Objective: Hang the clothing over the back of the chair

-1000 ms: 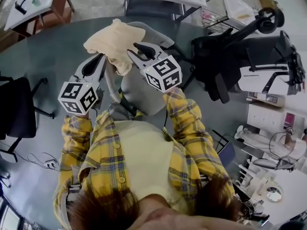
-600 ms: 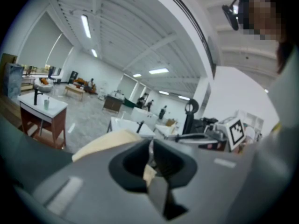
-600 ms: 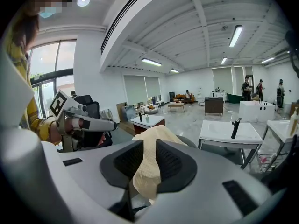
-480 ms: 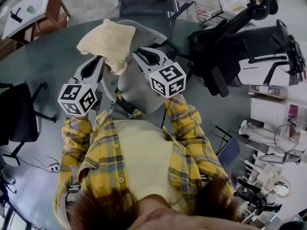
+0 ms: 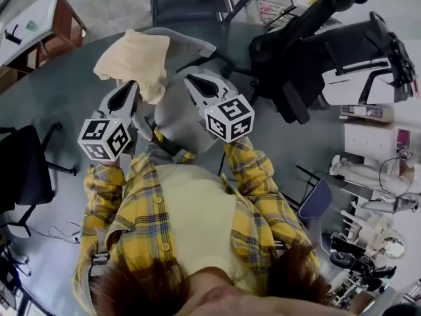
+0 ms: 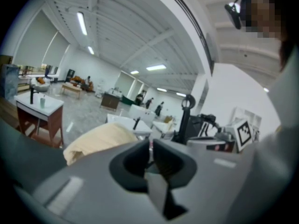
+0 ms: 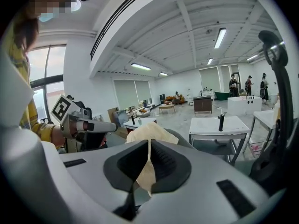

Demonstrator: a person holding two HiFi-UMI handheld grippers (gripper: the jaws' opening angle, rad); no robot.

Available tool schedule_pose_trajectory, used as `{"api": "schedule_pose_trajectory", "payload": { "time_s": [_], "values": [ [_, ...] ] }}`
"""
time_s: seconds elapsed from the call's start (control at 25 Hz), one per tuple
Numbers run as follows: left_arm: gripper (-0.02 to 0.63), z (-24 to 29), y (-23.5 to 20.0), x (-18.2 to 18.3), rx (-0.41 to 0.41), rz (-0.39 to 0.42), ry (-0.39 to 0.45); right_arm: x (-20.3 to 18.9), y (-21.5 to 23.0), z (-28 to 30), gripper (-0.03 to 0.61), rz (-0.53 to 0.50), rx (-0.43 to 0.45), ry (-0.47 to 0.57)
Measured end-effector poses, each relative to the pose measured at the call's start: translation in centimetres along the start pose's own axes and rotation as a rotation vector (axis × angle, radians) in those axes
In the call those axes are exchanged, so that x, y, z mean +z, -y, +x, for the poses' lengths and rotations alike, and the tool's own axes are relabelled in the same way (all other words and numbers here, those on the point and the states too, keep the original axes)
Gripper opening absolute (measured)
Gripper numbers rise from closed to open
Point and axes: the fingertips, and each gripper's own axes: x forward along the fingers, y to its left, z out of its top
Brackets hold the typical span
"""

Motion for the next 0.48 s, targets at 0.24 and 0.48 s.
{"api": "schedule_pose_trajectory", "payload": {
  "time_s": [0.24,0.48],
  "values": [
    [0.023,0.8,1.1,-0.7,-0.007,0.014,-0.021,-1.7,0.7,-1.3,0.017,0.045,-0.034,-0.010],
    [0.023,0.6,1.2,-1.7,-0.001,0.010,-0.048,-3.4,0.5,-2.6,0.014,0.100,-0.083,-0.009]
  ]
}}
